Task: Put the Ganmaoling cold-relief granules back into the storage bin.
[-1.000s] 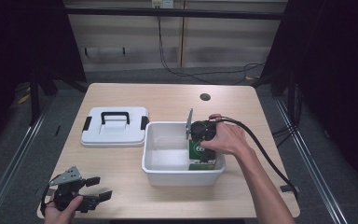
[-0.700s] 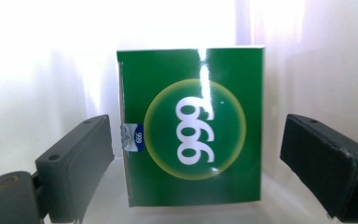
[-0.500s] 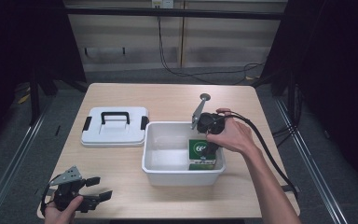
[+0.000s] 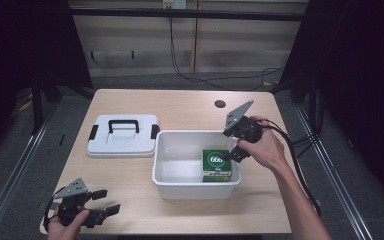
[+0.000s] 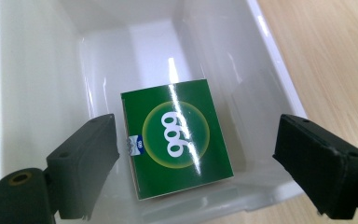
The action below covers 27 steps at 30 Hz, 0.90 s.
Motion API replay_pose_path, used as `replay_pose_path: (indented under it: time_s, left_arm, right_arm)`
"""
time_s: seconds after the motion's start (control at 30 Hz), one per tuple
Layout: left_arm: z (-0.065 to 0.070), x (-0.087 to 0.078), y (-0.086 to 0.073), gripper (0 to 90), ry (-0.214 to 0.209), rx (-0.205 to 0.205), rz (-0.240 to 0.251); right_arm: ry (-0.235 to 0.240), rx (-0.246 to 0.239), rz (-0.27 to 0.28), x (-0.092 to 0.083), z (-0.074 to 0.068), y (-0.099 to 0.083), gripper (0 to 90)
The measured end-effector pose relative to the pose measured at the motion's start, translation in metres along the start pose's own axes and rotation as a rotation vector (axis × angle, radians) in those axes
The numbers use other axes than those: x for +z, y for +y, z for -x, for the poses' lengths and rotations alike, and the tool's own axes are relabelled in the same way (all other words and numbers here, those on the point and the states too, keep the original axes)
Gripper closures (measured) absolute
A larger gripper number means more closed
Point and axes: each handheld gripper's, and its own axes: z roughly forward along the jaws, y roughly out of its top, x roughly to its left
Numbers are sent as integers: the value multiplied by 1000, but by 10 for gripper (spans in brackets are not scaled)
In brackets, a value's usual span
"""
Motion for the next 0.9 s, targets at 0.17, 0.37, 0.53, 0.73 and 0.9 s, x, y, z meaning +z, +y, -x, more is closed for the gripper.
replay_pose_path:
  time_s: [0.17,0.37,0.53,0.73,0.9]
  left_arm:
    - [0,0,0,201,1,2,-3]
    - [0,0,0,201,-1,-1,-2]
    - [0,0,0,201,-2,0,-4]
    - [0,0,0,201,1,-2,-3]
    - [0,0,0,201,6,-2,-3]
  right_arm:
    - [-27,42,69,-10,-6,-12,135]
    - [-41,74,126,-21,-9,-26,143]
    - [-82,146,208,-32,-12,-48,147]
    - [-141,205,270,-42,-19,-70,150]
    - [-196,255,299,-43,-29,-102,155]
